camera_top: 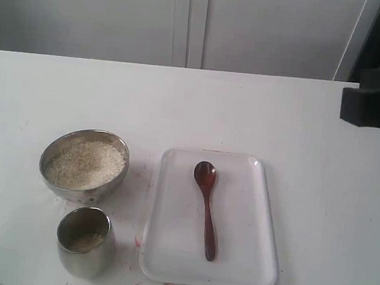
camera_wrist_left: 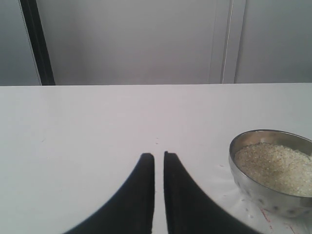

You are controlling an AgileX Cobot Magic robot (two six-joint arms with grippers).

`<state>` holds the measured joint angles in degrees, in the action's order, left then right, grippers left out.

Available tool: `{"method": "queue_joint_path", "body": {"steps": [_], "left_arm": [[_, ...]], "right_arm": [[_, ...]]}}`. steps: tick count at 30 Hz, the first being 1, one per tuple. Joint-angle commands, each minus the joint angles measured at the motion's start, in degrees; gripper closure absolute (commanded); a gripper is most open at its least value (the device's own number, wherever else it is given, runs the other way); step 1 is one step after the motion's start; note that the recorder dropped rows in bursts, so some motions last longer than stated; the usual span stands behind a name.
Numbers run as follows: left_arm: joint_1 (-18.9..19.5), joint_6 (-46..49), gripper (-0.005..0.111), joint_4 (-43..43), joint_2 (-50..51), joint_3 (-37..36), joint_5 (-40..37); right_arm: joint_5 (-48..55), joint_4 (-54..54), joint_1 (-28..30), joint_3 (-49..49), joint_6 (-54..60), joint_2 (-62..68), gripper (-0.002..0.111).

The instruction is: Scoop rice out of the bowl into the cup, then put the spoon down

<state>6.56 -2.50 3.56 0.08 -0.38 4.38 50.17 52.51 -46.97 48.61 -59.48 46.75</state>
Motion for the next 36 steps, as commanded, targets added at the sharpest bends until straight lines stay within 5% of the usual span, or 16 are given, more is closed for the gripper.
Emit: {"method": "queue_joint_path", "body": {"steps": [1,8,18,25,31,36], "left_arm": [[-0.6,-0.3,0.092,0.3,-0.1,0.4,0.3],[-0.6,-0.3,0.092,0.3,-0.1,0.4,0.3],[-0.6,-0.3,0.092,0.3,-0.1,0.4,0.3],[-0.6,-0.3,0.092,0.3,-0.1,0.4,0.3],[-0.6,-0.3,0.092,0.3,-0.1,0.4,0.3],[-0.6,-0.3,0.092,0.3,-0.1,0.4,0.3]], "right_arm": [[-3.3,-2.0,0.2,-0.1,0.1,-3.5,0.074],[1.9,-6.7,0.8,-0.1,0.1,-15.1,0.074],[-12.9,-17.6,19.9,-0.1,0.1,-22.1,0.074],[-17.4,-30.0,28.3,-0.3,0.1,-22.2,0.074],[-35.8,-35.1,37.6,-4.5,0.1,-24.6,0.074],[-36.4,-39.7,43.7,-9.7,0.1,-29.8,0.074]]}}
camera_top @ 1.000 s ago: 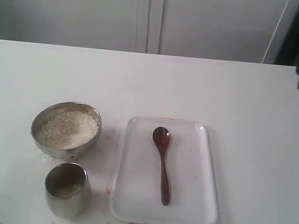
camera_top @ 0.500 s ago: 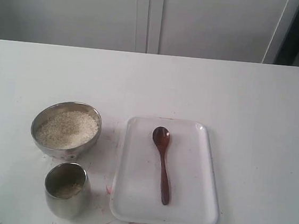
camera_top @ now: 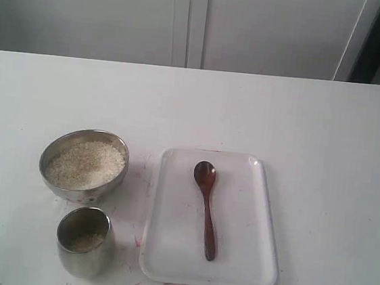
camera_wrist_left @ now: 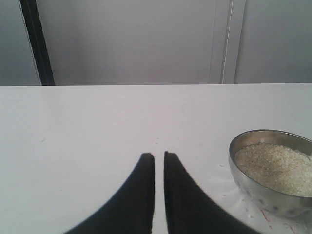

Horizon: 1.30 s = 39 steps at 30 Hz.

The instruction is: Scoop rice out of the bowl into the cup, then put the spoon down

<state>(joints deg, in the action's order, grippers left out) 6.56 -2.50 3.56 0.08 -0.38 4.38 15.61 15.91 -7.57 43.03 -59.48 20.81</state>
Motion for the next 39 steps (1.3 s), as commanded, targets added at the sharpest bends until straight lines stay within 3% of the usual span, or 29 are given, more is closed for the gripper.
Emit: {"method": "queue_joint_path", "body": {"steps": [1,15,22,25,31,39], "left_arm": [[-0.6,-0.3,0.092,0.3,-0.1,0.4,0.3],[-0.6,-0.3,0.092,0.3,-0.1,0.4,0.3],[-0.6,-0.3,0.092,0.3,-0.1,0.4,0.3],[-0.6,-0.3,0.092,0.3,-0.1,0.4,0.3],[-0.6,-0.3,0.092,0.3,-0.1,0.4,0.3],[-0.6,-0.3,0.092,0.3,-0.1,0.4,0.3]], "right_arm": [[-1.8,-3.9,5.2,-5.4,0.1,-5.1,0.074],[-13.6,-5.8,12.5,-21.1,0.2,-15.8,0.074],[-20.1,13.1,19.0,-24.5,0.4,-19.8,0.074],[-23.9,16.2,19.7,-24.7,0.4,-20.8,0.074],[-25.1,37.4,19.7,-25.0,0.4,-20.8,0.074],[-21.9,39.8,19.7,-30.6,0.4,-20.8,0.074]]}}
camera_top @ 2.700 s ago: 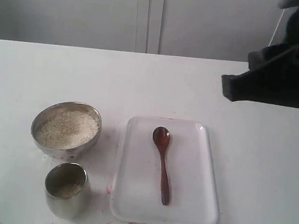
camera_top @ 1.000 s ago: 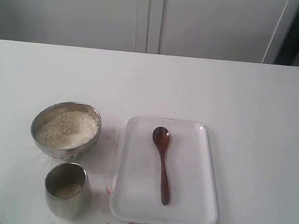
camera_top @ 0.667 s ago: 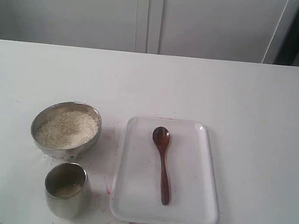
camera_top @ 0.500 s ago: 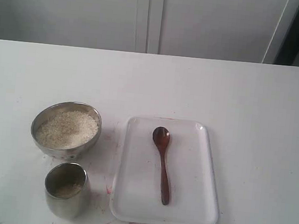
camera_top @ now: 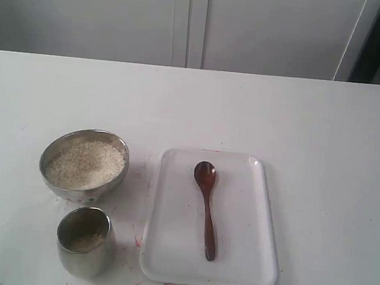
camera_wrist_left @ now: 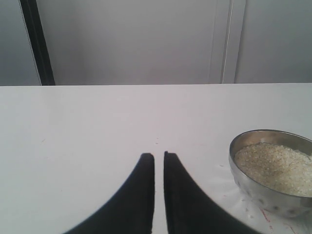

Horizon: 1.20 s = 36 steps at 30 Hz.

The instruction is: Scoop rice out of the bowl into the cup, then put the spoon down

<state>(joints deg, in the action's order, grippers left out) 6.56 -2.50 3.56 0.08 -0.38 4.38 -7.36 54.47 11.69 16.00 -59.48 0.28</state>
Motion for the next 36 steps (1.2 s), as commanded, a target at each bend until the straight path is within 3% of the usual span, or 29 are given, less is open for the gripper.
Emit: {"method": "queue_joint_path", "body": {"steps": [1,23,36], "left_arm": [[-0.6,-0.3,0.092,0.3,-0.1,0.4,0.3],[-0.6,-0.3,0.092,0.3,-0.1,0.4,0.3],[-0.6,-0.3,0.092,0.3,-0.1,0.4,0.3]], "right_arm": [[0.9,1.3,0.5,-5.0,0.4,-0.3,0.074],[5.4,10.8,0.5,-15.9,-0.7,-0.3,0.074],[9.3,10.8,0.5,-16.0,-0.7,-0.3,0.074]]}}
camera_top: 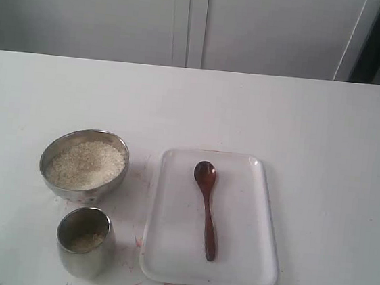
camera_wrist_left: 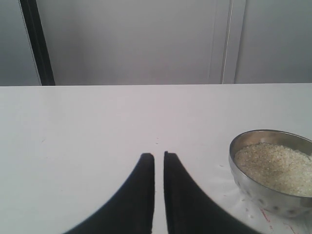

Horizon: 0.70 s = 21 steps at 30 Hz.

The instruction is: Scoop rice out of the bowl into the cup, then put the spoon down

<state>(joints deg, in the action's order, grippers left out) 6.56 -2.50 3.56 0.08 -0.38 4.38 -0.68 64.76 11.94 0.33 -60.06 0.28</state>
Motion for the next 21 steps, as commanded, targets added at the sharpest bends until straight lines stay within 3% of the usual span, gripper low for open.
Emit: {"method": "queue_joint_path", "body": {"steps": [1,21], "left_arm": [[-0.6,-0.3,0.092,0.3,-0.1,0.4,0.3],[-0.6,-0.3,0.092,0.3,-0.1,0.4,0.3]], "right_arm": [[3.7,0.6,0.2,-0.3,-0.2,-0.3,0.074],[-3.2,-1.0,0.2,-0.3,-0.2,-0.3,0.074]]}}
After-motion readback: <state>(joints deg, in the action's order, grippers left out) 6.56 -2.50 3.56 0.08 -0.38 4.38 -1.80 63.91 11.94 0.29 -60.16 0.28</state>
